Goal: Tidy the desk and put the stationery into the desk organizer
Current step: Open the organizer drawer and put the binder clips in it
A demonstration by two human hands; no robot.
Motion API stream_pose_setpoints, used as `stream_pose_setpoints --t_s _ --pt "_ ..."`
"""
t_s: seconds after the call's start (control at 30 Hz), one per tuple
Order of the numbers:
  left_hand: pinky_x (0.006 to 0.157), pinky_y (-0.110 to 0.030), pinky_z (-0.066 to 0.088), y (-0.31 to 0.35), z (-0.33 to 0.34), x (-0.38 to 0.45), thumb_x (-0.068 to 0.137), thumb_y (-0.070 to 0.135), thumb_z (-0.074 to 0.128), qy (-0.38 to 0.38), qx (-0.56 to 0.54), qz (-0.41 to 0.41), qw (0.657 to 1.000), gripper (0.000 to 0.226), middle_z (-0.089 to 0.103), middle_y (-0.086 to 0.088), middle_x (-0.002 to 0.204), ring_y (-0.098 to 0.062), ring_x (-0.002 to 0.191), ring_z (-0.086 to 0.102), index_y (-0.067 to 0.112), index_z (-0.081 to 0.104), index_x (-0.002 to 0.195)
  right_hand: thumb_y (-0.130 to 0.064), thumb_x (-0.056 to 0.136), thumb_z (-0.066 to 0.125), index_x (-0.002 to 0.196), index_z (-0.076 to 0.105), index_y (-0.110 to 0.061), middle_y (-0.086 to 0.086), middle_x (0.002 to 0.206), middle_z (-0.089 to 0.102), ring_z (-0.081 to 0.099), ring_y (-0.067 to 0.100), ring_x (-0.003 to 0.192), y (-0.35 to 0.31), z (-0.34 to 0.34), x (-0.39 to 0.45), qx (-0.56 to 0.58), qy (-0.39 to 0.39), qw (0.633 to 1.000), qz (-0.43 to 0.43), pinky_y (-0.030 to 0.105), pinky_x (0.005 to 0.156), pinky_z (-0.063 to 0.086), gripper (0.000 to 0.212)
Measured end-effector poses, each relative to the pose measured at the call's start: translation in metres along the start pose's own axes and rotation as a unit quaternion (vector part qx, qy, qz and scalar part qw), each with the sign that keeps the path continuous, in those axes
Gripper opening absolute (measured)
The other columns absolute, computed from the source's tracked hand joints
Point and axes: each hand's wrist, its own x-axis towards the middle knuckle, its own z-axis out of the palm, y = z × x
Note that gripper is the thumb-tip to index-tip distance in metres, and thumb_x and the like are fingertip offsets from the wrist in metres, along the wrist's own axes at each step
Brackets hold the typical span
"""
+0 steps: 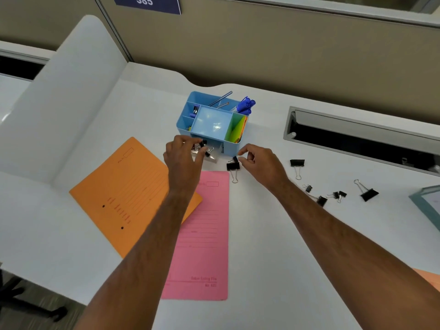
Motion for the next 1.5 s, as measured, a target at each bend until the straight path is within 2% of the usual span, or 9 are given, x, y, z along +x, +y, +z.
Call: stream_pose_setpoints --t_s 0.3,0.4,0.47,0.53,0.77,0.9,1.13,1.27,1.5 --pt "0.103 -0.043 0.037 0.008 0.012 0.013 0.097 0.029 0.073 -0.039 0.028 -0.001 0.999 0.041 0.058 -0.006 0.131 -0.026 0.127 0.047 0.020 0.064 0.136 -0.034 0.097 0.064 0.107 0.069 -0.033 -0.016 0.067 0.056 0.056 0.011 0.065 0.019 0.016 -0.004 -0.032 -0.036 0.999 0.025 0.027 0.061 0.037 0.012" --pt "0.100 -0.043 0.038 0.006 0.013 0.002 0.096 0.026 0.073 -0.012 0.012 0.004 1.000 0.035 0.060 -0.003 0.127 -0.026 0.123 0.049 0.020 0.065 0.130 -0.031 0.103 0.054 0.123 0.069 -0.035 -0.013 0.104 0.071 0.065 0.019 0.094 0.018 0.021 -0.001 -0.073 -0.053 0.996 -0.005 0.030 0.073 0.044 0.025" --pt "0.099 -0.041 0.038 0.006 0.015 -0.007 0.097 0.025 0.072 -0.004 0.010 0.004 1.000 0.031 0.061 -0.002 0.126 -0.025 0.122 0.050 0.019 0.065 0.127 -0.031 0.106 0.047 0.135 0.064 -0.036 -0.007 0.130 0.068 0.064 0.022 0.112 0.018 0.022 0.002 -0.101 -0.072 0.992 -0.014 0.034 0.085 0.047 0.033" --pt "0.099 -0.038 0.037 0.007 0.016 -0.016 0.096 0.023 0.071 -0.002 0.002 0.001 1.000 0.029 0.062 0.000 0.125 -0.023 0.121 0.051 0.020 0.065 0.125 -0.030 0.109 0.042 0.142 0.058 -0.038 -0.003 0.136 0.065 0.063 0.025 0.116 0.019 0.025 0.005 -0.136 -0.087 0.987 -0.020 0.036 0.088 0.047 0.038" --pt "0.101 -0.031 0.033 0.012 0.030 -0.051 0.095 0.017 0.070 -0.023 -0.028 0.005 0.999 0.029 0.061 0.002 0.124 -0.020 0.120 0.051 0.022 0.064 0.123 -0.037 0.111 0.032 0.154 0.039 -0.041 0.004 0.117 0.059 0.063 0.030 0.103 0.032 0.018 -0.005 -0.236 -0.101 0.966 -0.038 0.037 0.074 0.046 0.045" --pt "0.104 -0.034 0.036 0.013 0.040 -0.068 0.096 0.020 0.068 -0.052 -0.034 -0.004 0.998 0.028 0.060 0.005 0.123 -0.016 0.120 0.049 0.024 0.064 0.123 -0.033 0.107 0.042 0.152 0.045 -0.037 0.003 0.117 0.053 0.059 0.028 0.104 0.043 0.010 -0.016 -0.229 -0.084 0.970 -0.016 0.035 0.069 0.044 0.045" --pt "0.102 -0.034 0.036 0.012 0.045 -0.087 0.098 0.024 0.066 -0.081 -0.025 -0.013 0.996 0.028 0.058 0.007 0.121 -0.007 0.115 0.042 0.030 0.064 0.125 -0.028 0.100 0.062 0.131 0.068 -0.022 -0.004 0.154 0.048 0.053 0.025 0.123 0.056 -0.003 -0.036 -0.226 -0.055 0.970 -0.070 0.038 0.092 0.050 0.032" --pt "0.100 -0.033 0.036 0.014 0.044 -0.089 0.097 0.022 0.067 -0.081 -0.026 -0.011 0.996 0.028 0.059 0.006 0.120 -0.010 0.114 0.045 0.030 0.065 0.124 -0.021 0.103 0.055 0.119 0.072 -0.016 -0.002 0.132 0.066 0.059 0.027 0.108 0.056 -0.001 -0.038 -0.223 -0.043 0.970 -0.084 0.040 0.086 0.052 0.024" --pt "0.098 -0.030 0.030 0.019 0.045 -0.089 0.097 0.023 0.067 -0.079 -0.028 -0.002 0.997 0.027 0.060 0.006 0.121 -0.013 0.116 0.047 0.027 0.065 0.123 -0.025 0.101 0.061 0.107 0.072 -0.017 -0.003 0.115 0.069 0.061 0.022 0.105 0.054 -0.007 -0.043 -0.200 -0.025 0.976 -0.081 0.037 0.075 0.054 0.015"
